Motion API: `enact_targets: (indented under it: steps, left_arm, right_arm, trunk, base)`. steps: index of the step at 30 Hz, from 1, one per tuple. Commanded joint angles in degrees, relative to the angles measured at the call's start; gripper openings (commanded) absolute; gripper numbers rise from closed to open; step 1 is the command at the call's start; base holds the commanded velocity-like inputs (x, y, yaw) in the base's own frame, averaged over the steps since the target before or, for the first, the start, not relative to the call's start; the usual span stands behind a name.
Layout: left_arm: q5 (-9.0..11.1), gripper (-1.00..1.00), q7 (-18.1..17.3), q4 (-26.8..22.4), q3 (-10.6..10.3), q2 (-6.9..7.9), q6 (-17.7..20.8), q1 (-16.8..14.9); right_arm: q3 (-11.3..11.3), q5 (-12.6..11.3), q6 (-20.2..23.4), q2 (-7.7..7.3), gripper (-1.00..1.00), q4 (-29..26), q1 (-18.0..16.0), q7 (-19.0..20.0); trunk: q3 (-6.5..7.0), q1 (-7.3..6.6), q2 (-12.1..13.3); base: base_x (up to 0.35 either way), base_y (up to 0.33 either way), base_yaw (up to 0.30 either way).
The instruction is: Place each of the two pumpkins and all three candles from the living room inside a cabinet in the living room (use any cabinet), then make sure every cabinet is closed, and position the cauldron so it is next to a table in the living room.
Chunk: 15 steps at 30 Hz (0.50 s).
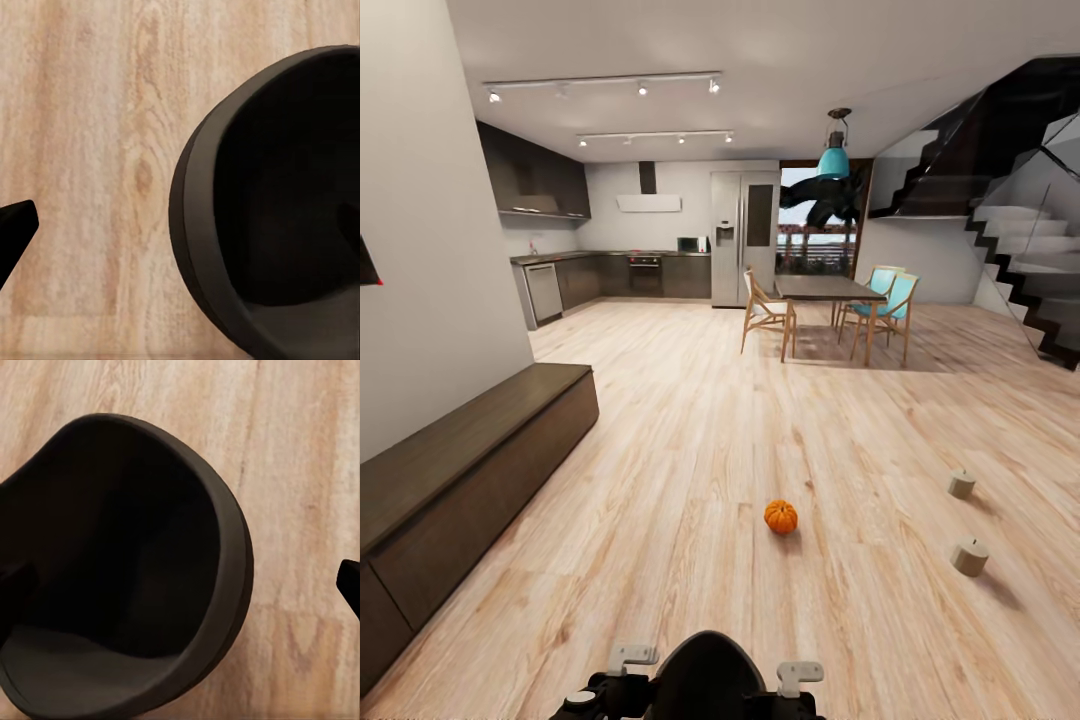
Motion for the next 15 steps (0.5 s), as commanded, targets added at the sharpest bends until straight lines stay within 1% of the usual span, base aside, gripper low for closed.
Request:
enact_targets:
  steps: [1,7,15]
  left_arm:
    - [-0.1,1.0,-0.1,-0.1,-0.1,0.0,0.1,0.0]
    - [-0.1,1.0,-0.1,-0.1,-0.1,0.01,0.1,0.0]
    - [-0.1,1.0,0.1,-0.1,-0.1,-0.05,0.7,0.0]
  right_arm:
    - [0.1,-0.6,0.3,0.0,1.0,-0.1,0.0,0.1]
    - [0.1,-0.6,0.3,0.0,1.0,-0.1,0.0,0.1]
    - [0.1,-0.6,0.4,0.0,1.0,-0.1,-0.1,-0.3]
  trunk:
    - [-0.06,-0.02,0.0]
    - [-0.06,-0.02,0.0]
    - [-0.06,-0.02,0.0]
  base:
    - [-0.029,0.0,0.0]
    - [-0.016,0.0,0.0]
    - [-0.063,0.014,0.0]
